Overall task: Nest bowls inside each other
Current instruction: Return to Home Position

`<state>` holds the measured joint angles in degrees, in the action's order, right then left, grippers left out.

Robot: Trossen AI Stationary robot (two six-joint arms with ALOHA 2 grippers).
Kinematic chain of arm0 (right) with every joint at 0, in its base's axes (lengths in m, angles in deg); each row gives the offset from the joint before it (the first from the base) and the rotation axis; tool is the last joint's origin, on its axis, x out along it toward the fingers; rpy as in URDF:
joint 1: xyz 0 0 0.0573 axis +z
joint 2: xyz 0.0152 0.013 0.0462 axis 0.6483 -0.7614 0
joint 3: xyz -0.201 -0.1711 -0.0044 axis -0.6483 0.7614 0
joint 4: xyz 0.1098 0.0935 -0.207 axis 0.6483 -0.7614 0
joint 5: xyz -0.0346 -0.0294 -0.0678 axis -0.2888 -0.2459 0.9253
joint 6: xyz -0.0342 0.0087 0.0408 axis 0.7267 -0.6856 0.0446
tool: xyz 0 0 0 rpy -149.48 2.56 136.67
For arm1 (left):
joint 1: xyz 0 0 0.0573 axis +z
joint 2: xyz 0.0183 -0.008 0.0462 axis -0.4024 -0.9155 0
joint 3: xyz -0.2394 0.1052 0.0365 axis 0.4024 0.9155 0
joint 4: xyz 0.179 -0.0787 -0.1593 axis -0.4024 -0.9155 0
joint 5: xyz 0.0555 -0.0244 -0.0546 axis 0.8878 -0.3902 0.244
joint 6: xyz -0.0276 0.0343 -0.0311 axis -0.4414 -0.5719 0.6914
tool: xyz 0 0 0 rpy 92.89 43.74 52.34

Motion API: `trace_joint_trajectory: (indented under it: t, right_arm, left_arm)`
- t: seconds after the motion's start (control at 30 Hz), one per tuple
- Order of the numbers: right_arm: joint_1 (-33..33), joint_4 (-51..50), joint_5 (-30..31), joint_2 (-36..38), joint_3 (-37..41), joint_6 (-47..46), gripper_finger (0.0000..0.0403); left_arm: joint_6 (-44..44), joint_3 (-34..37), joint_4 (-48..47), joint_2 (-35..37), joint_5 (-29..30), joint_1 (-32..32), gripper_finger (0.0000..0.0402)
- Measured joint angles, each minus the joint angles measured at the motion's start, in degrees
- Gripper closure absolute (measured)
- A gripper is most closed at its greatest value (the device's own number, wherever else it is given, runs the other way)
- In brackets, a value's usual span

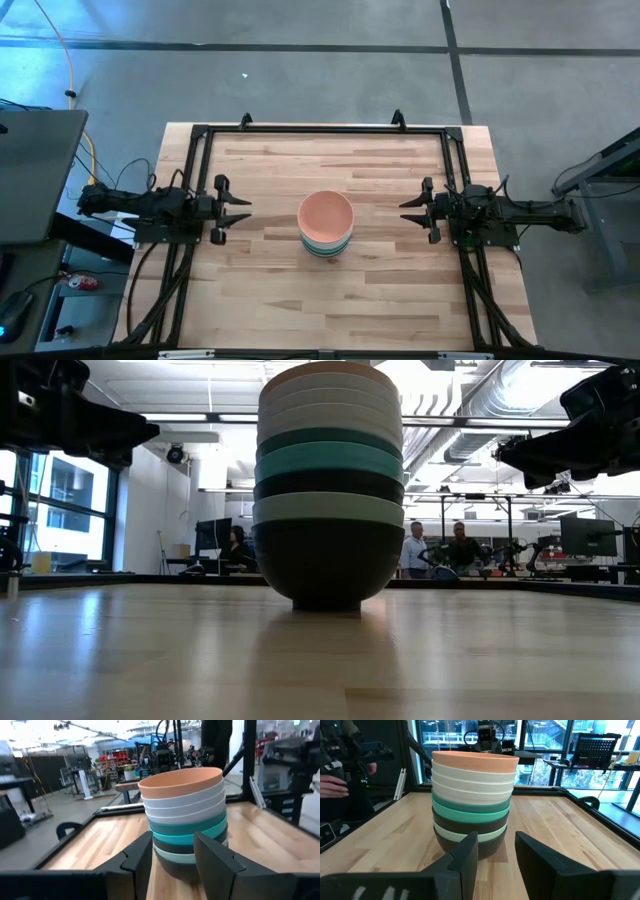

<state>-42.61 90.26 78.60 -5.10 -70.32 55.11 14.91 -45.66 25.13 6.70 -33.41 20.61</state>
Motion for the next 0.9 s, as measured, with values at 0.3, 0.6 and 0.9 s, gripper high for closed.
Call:
trace_joint_trajectory:
  t: [0.3,0.6,0.9]
  right_arm:
    - [0.0,0.0,0.0,0.0,0.0,0.0,0.0279]
    - [0.0,0.0,0.0,0.0,0.0,0.0,0.0279]
    - [0.0,0.0,0.0,0.0,0.0,0.0,0.0279]
  left_arm:
    - [-7.9,0.0,0.0,-0.9,-0.1,0.0,0.0271]
    - [-5.5,0.0,0.8,-5.7,-0.1,0.1,0.0271]
    - [2.2,0.0,15.0,-6.3,0.6,0.1,0.0271]
